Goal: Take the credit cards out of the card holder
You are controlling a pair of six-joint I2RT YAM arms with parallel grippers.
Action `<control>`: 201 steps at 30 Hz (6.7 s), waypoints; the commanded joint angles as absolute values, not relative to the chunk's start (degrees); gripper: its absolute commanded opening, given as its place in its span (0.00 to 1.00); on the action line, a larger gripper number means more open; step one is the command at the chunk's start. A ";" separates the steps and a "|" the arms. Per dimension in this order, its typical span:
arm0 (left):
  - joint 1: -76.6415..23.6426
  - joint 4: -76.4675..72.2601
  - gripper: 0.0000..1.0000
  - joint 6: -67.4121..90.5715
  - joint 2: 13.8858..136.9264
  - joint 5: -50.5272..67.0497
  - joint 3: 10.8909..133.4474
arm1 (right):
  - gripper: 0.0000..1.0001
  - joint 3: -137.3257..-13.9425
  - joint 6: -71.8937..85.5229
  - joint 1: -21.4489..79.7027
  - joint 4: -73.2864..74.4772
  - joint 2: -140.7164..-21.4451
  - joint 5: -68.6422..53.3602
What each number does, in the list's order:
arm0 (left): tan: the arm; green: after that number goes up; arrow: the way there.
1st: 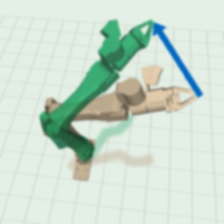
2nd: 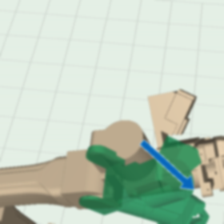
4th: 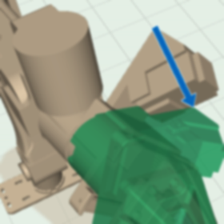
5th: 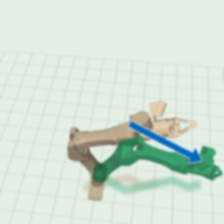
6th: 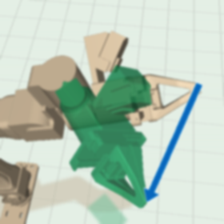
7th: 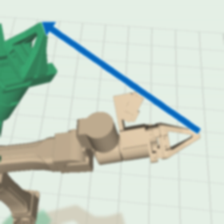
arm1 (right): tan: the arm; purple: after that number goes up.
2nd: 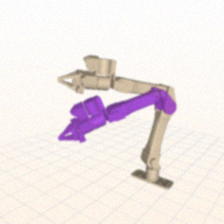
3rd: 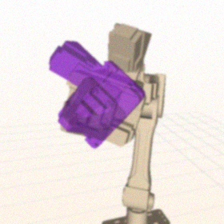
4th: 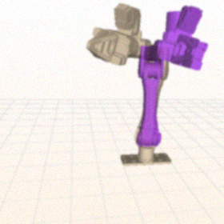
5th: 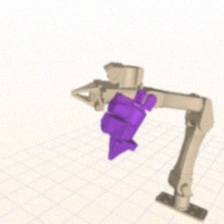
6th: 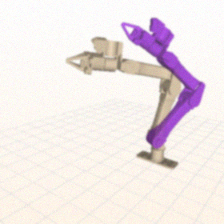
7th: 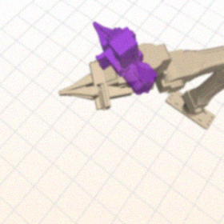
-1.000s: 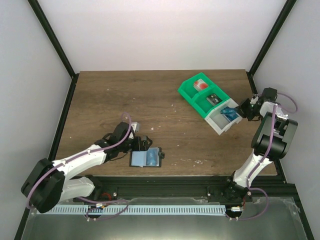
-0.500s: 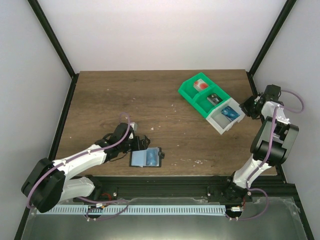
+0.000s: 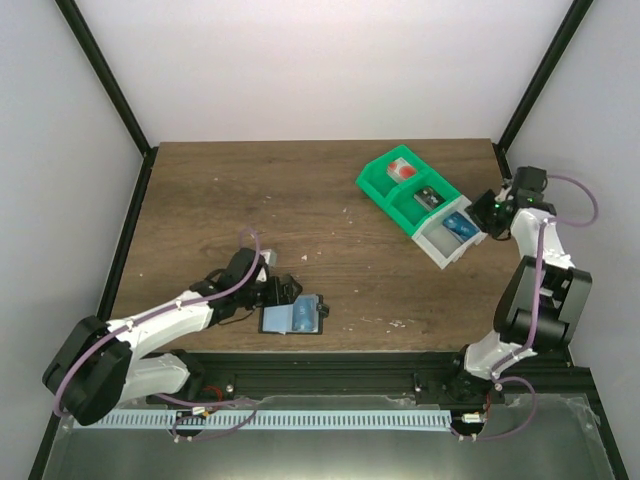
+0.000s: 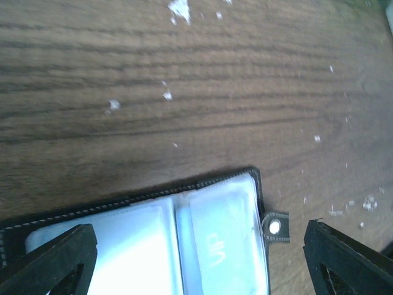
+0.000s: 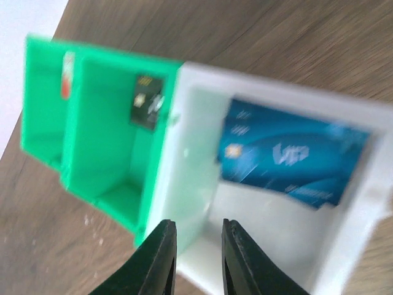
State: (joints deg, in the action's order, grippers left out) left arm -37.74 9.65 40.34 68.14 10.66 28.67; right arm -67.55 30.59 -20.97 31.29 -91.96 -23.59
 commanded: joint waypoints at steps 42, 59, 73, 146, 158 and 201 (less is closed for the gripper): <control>-39.79 -9.73 0.32 49.25 61.71 23.06 12.06 | 0.29 -31.27 54.96 54.84 7.17 -76.63 -11.03; -39.99 -11.93 0.21 47.95 67.44 23.37 9.70 | 0.28 -33.43 53.13 54.83 2.46 -81.07 -12.91; -40.69 -13.61 0.19 50.05 67.32 23.62 8.77 | 0.28 -31.84 53.65 54.88 -5.71 -78.65 -18.29; -41.39 -11.80 0.31 45.14 63.81 21.77 13.77 | 0.00 -31.47 52.31 52.05 7.28 -71.34 -10.82; -45.38 -10.91 0.38 19.30 48.52 15.80 23.33 | 0.01 -41.97 68.41 50.83 22.26 -64.14 -8.04; -47.10 -16.44 0.00 -15.74 48.96 28.83 23.03 | 0.04 -39.39 107.49 47.46 12.88 -54.58 -23.41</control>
State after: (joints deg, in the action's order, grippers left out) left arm -46.83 -15.31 -17.02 49.32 31.05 22.92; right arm -40.58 110.06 47.70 16.08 -55.02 -23.00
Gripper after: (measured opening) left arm 0.016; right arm 0.011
